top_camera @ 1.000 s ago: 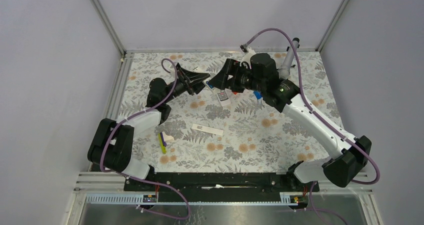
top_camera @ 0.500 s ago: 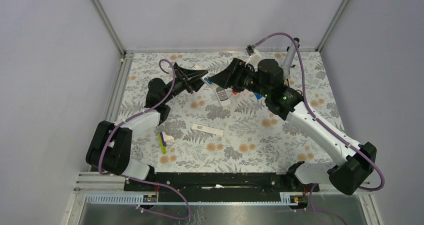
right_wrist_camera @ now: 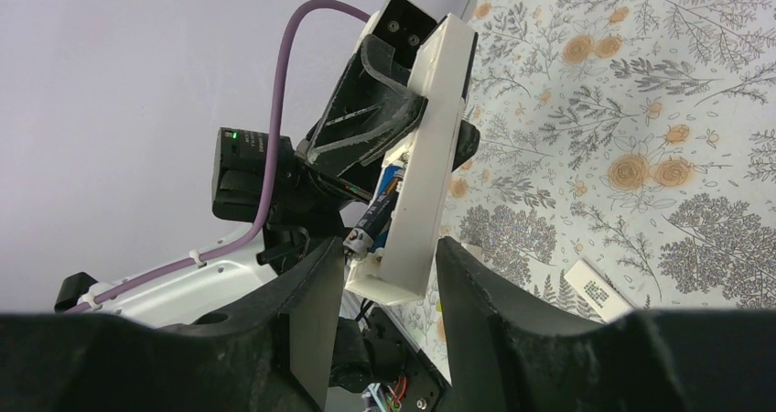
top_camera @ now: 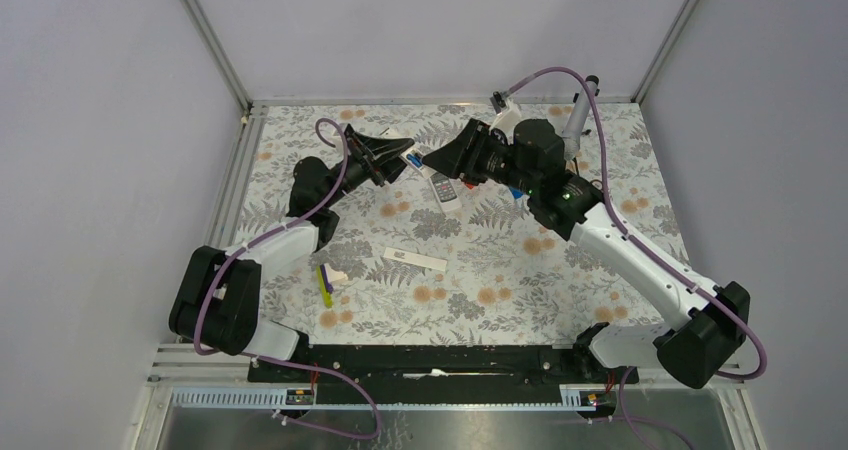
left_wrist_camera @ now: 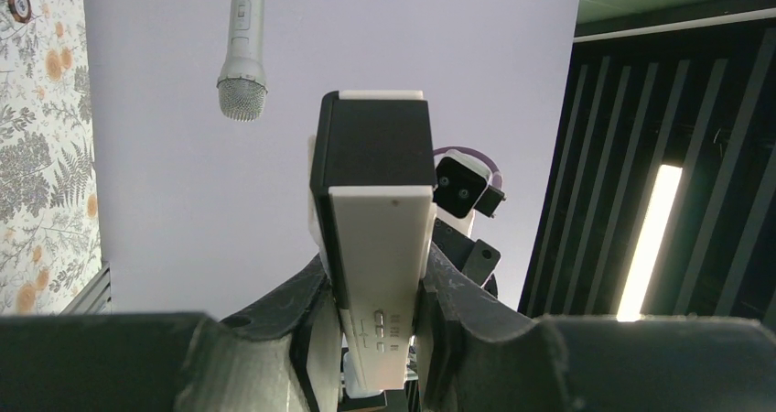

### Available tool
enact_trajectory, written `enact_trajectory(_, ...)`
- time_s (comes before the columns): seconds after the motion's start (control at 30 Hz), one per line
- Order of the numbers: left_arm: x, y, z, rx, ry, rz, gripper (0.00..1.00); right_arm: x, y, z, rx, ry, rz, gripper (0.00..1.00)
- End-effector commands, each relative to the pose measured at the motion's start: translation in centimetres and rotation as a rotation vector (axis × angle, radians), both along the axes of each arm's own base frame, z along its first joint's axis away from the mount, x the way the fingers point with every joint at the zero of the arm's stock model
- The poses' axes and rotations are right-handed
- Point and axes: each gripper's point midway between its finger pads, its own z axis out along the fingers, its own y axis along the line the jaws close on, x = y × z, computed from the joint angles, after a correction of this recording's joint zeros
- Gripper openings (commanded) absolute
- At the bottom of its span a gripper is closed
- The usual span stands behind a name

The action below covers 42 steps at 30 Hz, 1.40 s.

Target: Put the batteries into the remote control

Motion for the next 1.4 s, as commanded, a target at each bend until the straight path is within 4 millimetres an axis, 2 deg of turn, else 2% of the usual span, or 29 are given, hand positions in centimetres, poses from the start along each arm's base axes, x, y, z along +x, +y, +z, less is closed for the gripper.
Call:
enact_trajectory(0.0, -0.9, 0.8, 2.7, -0.040, -0.080, 0.025, 0.04, 0.2, 0.4, 1.3, 0.023, -0.022, 0.023, 0.49)
enact_trajectory(0.27, -1.1, 0.7, 3.4, -0.034, -0.110, 0.021, 0.04, 0.5, 0.6, 0.4, 0.010, 0.014, 0.016, 0.46)
enact_trajectory(0.43, -1.4, 0.6, 4.0, -0.015, -0.146, 0.019, 0.04, 0.6, 0.5, -1.0, -0.021, 0.075, 0.008, 0.44)
enact_trajectory(0.6, -1.6, 0.4, 5.2, 0.008, -0.207, 0.015, 0.04, 1.1, 0.5, -2.5, -0.036, 0.143, -0.002, 0.40)
enact_trajectory(1.03, -2.1, 0.1, 7.4, 0.151, -0.408, 0.056, 0.04, 1.2, -0.1, -4.9, -0.110, 0.284, -0.018, 0.39)
enact_trajectory(1.2, -2.3, 0.1, 8.0, 0.188, -0.459, 0.075, 0.04, 1.3, -0.2, -6.0, -0.116, 0.331, -0.020, 0.36)
enact_trajectory(1.37, -2.3, 0.2, 8.2, 0.195, -0.482, 0.084, 0.04, 1.3, -0.1, -6.2, -0.107, 0.353, -0.012, 0.33)
